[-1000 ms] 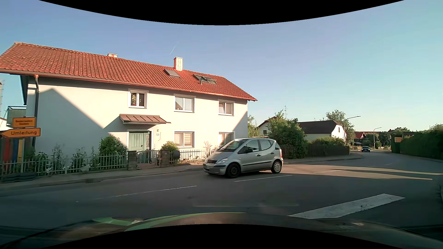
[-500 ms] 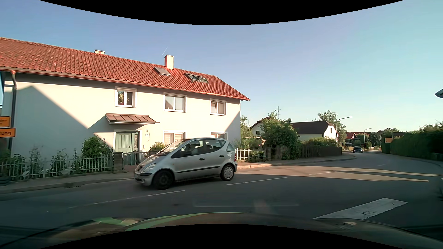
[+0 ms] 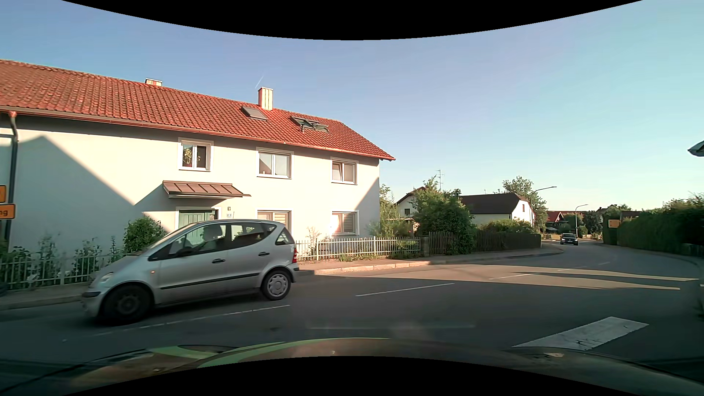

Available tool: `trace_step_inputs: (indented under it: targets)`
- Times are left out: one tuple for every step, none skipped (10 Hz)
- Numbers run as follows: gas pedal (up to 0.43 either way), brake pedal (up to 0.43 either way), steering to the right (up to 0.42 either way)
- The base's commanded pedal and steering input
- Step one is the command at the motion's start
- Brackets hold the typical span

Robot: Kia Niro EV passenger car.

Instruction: Follow the waypoints while adhering to traffic rules and regulations

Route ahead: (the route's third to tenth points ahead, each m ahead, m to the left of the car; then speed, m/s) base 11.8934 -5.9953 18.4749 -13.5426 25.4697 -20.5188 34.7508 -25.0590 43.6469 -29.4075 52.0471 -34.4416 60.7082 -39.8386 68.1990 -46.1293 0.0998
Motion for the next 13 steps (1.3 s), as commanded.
trace_step_inputs:
  targets:
    - [0.0, 0.25, 0.296]
    - [0.0, 0.25, 0.296]
    - [0.0, 0.25, 0.296]
    - [0.0, 0.25, 0.296]
    - [0.0, 0.25, 0.296]
    - [0.0, 0.25, 0.295]
    - [0.0, 0.25, 0.296]
    - [0.0, 0.061, 0.296]
    - [0.0, 0.0, 0.296]
    - [0.0, 0.0, 0.295]
    - [0.311, 0.0, 0.295]
    - [0.378, 0.0, 0.296]
    - [0.48, 0.0, 0.296]
